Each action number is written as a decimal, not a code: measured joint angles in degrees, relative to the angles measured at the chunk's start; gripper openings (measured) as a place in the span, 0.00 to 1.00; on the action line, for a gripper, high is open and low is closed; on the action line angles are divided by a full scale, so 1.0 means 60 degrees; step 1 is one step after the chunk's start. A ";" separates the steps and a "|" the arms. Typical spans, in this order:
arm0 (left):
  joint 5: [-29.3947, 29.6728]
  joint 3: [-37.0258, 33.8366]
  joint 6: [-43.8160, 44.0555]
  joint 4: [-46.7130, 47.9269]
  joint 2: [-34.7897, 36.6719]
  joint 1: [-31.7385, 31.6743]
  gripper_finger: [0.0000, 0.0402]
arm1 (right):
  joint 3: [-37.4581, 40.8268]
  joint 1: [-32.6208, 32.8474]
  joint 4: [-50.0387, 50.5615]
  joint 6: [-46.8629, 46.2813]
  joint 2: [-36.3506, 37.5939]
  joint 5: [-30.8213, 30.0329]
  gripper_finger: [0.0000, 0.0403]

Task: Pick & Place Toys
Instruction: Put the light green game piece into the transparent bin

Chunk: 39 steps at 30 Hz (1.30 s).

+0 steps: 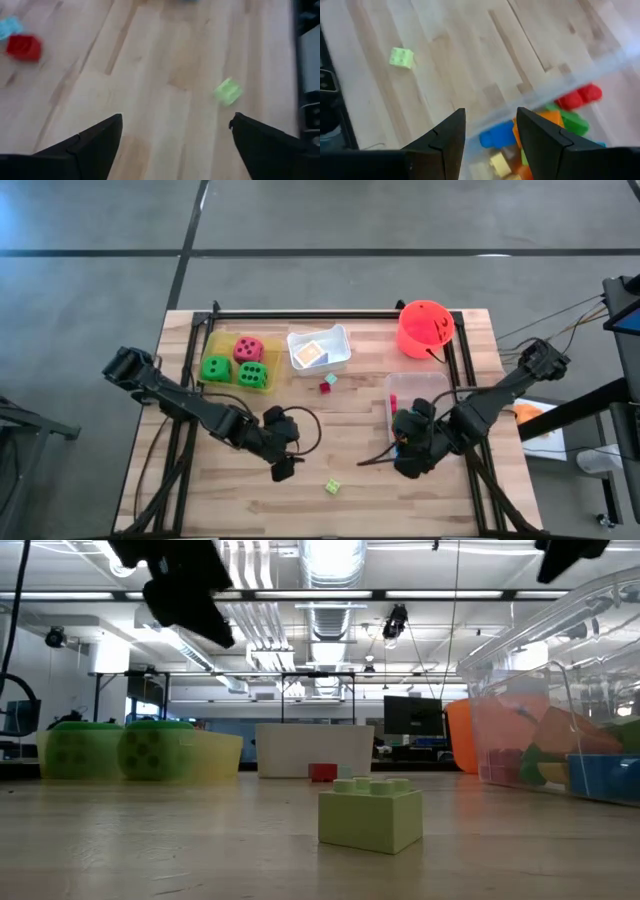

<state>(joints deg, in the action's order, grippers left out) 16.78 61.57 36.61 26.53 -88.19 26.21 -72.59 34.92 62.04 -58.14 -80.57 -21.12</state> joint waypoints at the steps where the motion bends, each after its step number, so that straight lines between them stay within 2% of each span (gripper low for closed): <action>1: 0.0028 -0.0011 0.0081 0.0209 0.0047 0.0011 0.88 | -0.0211 0.0000 -0.0004 0.0193 -0.0157 -0.0011 0.43; 10: 0.1189 -0.0013 -0.0066 0.0606 0.0814 0.0558 0.71 | -0.2844 -0.0089 0.0301 0.2620 -0.2243 -0.0015 0.43; 17: 0.2251 -0.0213 -0.0059 0.1219 0.1278 0.1387 0.60 | -0.4643 -0.0178 0.0380 0.4011 -0.3838 -0.0079 0.43; 20: 0.2306 -0.0587 -0.0064 0.1205 0.1563 0.1688 0.56 | -0.5174 -0.0209 0.0298 0.4432 -0.4424 -0.0149 0.43; 26: 0.2491 -0.1431 0.0164 0.1049 0.2437 0.1842 0.50 | -0.6153 -0.0478 0.0358 0.6090 -0.5822 0.1031 0.43; 33: 0.2550 -0.2803 0.0657 0.0540 0.3876 0.1856 0.47 | -0.7291 -0.0670 0.0666 0.7093 -0.7263 0.0847 0.43; 39: 0.2428 -0.3582 0.0650 -0.0546 0.4670 0.1860 0.47 | -0.7408 -0.0837 0.0601 0.7664 -0.7745 0.0848 0.43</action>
<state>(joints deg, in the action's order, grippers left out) 31.35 40.08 40.51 23.25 -60.17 37.36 -117.04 29.89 65.65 -12.15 -127.04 -16.04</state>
